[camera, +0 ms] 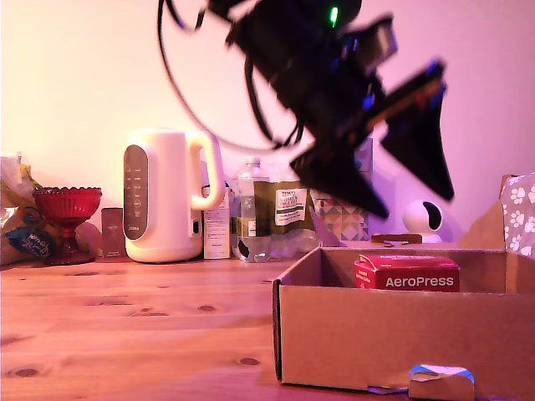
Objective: Pick the red carton of coffee filters and place it in the cardboard box
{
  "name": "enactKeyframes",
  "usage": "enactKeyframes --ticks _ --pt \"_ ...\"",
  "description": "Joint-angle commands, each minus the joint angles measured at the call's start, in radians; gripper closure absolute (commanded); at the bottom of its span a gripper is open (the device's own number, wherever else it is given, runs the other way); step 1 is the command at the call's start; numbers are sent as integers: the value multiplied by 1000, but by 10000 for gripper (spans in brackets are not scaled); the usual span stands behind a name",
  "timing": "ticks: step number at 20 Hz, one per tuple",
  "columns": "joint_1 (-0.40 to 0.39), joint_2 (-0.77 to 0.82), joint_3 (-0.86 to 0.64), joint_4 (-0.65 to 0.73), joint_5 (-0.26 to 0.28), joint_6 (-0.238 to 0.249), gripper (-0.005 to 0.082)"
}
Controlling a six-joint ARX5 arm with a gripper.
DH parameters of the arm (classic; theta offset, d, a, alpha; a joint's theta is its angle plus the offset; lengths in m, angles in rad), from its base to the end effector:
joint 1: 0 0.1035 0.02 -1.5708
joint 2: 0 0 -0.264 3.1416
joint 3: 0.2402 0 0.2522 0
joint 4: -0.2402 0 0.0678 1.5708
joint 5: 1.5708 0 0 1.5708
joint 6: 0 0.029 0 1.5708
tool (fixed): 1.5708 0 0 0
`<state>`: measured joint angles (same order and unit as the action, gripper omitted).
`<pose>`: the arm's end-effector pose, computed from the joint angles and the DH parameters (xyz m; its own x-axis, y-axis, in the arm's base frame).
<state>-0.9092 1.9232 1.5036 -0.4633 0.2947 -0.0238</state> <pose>0.2514 -0.3365 0.2325 0.1441 -0.6578 -0.7393 0.8568 0.4568 -0.2394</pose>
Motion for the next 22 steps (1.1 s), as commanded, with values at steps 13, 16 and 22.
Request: enactKeyframes --ticks 13,16,22 --pt "216 -468 -582 491 -115 -38 793" --pt "284 -605 -750 620 -170 -97 793" --pt "340 -818 -917 634 -291 -145 793"
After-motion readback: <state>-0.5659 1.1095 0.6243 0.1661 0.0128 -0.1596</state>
